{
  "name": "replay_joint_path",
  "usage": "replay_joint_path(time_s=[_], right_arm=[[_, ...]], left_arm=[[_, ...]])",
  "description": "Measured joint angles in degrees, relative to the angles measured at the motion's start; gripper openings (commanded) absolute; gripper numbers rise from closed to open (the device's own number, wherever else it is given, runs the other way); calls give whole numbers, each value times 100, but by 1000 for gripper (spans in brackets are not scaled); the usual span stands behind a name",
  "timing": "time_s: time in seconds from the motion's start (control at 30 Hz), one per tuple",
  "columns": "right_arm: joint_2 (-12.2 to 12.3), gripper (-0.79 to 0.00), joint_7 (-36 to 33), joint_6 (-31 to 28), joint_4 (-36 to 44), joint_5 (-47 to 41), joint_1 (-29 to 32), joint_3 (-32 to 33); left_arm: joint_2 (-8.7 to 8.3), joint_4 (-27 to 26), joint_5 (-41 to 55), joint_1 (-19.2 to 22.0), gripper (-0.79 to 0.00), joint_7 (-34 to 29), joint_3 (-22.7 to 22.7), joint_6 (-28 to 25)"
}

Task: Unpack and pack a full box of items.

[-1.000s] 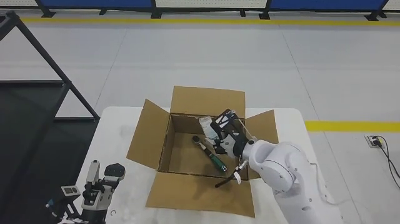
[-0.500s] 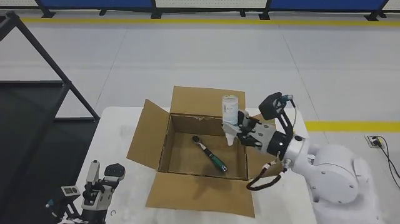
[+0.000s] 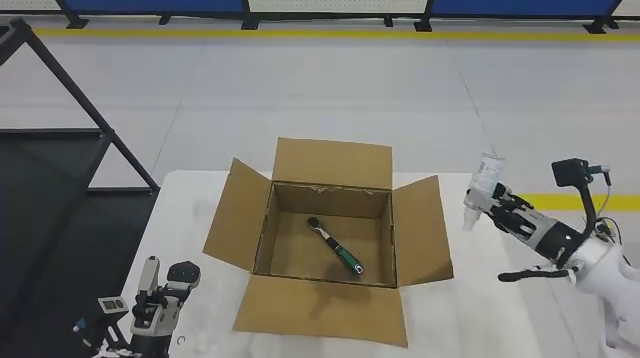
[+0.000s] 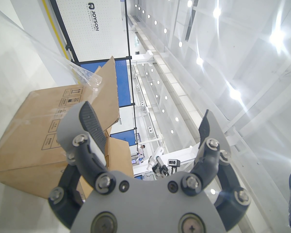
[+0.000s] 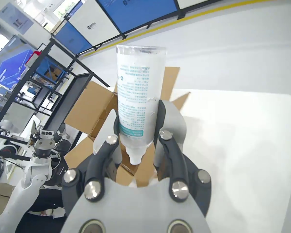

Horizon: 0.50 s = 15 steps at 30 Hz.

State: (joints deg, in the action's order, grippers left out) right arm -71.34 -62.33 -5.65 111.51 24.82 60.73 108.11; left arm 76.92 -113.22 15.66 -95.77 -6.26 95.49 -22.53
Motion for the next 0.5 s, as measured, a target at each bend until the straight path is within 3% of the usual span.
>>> replay_joint_path(time_s=[0.17,0.5], right_arm=[[108,-785,-373,109,-691,56,111,258],[227,-785,-487,383,-2549,198,52,-99]], left_arm=[[0,0,0,0,0,0,0,0],[0,0,0,0,0,0,0,0]])
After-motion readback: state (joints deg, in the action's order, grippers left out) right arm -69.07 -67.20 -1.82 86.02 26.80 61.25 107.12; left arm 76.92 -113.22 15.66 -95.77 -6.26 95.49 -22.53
